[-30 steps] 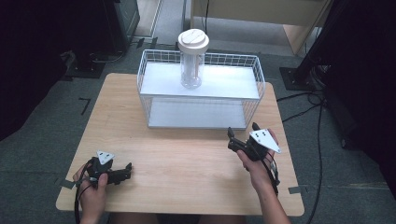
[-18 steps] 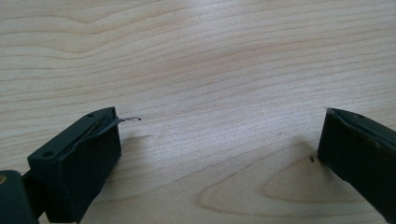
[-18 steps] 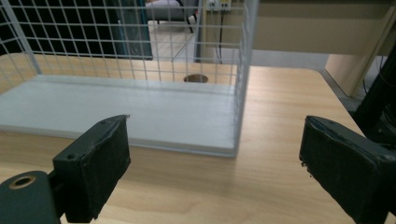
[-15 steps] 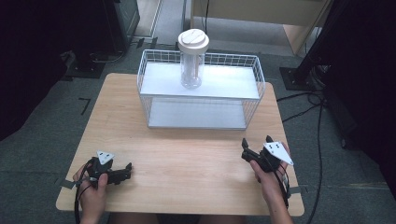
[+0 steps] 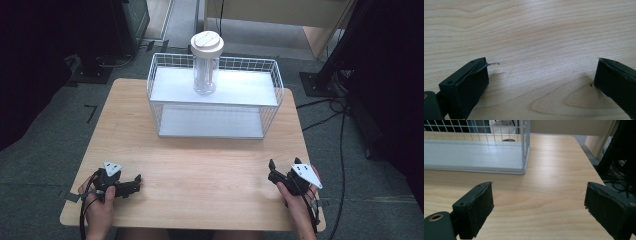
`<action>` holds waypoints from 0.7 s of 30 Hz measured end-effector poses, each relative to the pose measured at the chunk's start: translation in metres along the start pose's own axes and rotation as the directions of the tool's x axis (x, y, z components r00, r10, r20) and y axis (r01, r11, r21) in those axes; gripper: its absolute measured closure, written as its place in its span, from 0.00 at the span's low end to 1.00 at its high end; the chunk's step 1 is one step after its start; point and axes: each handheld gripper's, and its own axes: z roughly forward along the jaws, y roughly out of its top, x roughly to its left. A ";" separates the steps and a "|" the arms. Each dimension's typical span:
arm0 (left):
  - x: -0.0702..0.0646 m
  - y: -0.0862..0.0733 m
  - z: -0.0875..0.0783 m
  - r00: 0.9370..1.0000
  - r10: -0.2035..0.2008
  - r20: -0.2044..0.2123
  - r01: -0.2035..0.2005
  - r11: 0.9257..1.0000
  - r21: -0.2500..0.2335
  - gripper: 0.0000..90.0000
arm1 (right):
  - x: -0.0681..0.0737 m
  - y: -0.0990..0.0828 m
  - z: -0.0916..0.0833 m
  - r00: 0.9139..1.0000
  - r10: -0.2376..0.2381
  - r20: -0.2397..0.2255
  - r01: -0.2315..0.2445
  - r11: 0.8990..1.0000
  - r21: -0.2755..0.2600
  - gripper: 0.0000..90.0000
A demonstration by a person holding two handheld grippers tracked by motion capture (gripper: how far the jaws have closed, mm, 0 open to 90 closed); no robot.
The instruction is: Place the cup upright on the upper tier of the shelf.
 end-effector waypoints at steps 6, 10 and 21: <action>0.000 0.000 0.000 1.000 0.000 0.000 0.000 1.000 0.000 0.00 | -0.012 -0.009 -0.006 1.000 0.000 0.024 0.000 1.000 0.029 0.10; 0.000 0.000 0.000 1.000 0.000 0.000 0.000 1.000 0.000 0.00 | -0.020 -0.015 -0.010 0.999 -0.016 0.036 0.014 0.999 0.050 0.10; 0.000 0.000 0.000 1.000 0.000 0.000 0.000 1.000 0.000 0.00 | -0.033 -0.027 -0.019 0.996 -0.051 0.070 0.043 0.992 0.115 0.10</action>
